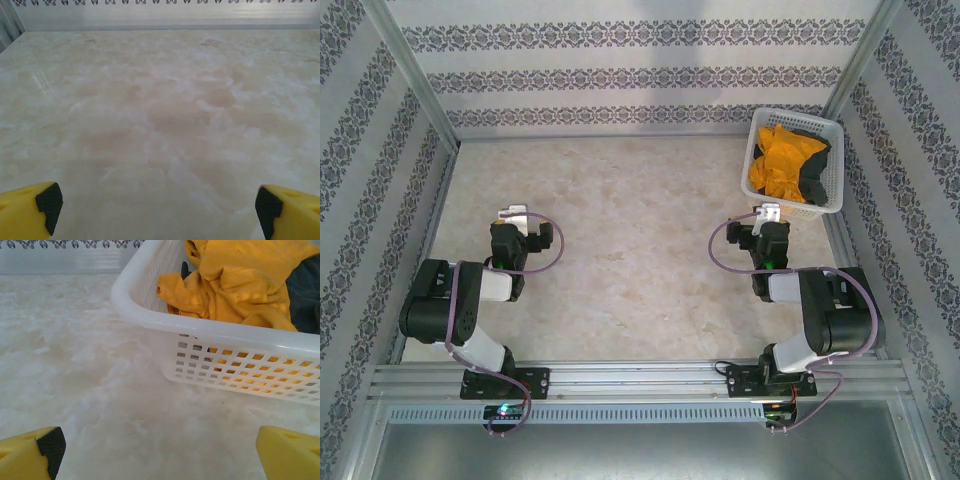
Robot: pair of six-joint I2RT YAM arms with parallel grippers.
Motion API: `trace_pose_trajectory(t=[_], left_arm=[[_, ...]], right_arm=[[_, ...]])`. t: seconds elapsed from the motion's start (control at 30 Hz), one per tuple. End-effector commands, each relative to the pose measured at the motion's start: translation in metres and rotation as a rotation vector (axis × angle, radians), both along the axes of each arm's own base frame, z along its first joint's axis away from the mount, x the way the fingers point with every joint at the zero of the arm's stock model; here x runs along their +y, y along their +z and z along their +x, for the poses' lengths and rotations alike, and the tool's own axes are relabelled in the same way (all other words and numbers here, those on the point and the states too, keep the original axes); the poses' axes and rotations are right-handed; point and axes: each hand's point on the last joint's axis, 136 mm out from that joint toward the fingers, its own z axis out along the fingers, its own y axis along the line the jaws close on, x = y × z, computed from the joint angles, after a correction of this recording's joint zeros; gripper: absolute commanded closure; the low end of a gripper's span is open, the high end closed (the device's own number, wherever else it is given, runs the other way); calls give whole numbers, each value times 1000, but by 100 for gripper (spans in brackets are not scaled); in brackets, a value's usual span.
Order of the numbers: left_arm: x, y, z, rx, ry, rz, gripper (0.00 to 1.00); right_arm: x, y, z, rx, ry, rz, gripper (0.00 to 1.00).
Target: Fold and stack the t-shirts
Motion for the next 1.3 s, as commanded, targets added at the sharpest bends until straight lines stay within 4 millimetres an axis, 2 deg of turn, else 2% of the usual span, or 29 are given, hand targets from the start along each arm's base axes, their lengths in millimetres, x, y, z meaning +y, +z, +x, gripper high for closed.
trace_pose_trajectory(t=[0.0,0.67,0.73,0.83,0.9,0.93,1.0,1.07,1.13,1.2,1.27], left_arm=[[5,2,-1,-2,13,15,0],[6,3,-2,-11,16,17,0],[8,16,-8,-50,46,31,0],[2,61,-17,-64,100,123,0],[-8,116,-18,-149,115,172,0],[-6,139,-19,-169,163,164,0],[-3,164,-22,-53,201,80,0],[11,187,-26,-59,336,-108,0],[7,186,-6,-85,237,-444,0],[5,186,9,-38,233,-586,2],[-18,189,24,53,170,-548,0]], right_arm=[[1,13,7,-45,14,5,2],[1,17,7,-59,11,6,2],[0,32,4,-77,-14,-19,2],[5,71,-4,-89,-64,-104,2],[13,131,-6,-205,-88,-61,2],[11,160,-5,-229,-137,1,2],[11,184,-4,-111,-151,174,2],[0,198,4,-84,-217,412,2],[-6,202,26,-62,-154,562,2],[-24,207,34,20,-280,476,4],[-41,207,45,105,-377,400,7]])
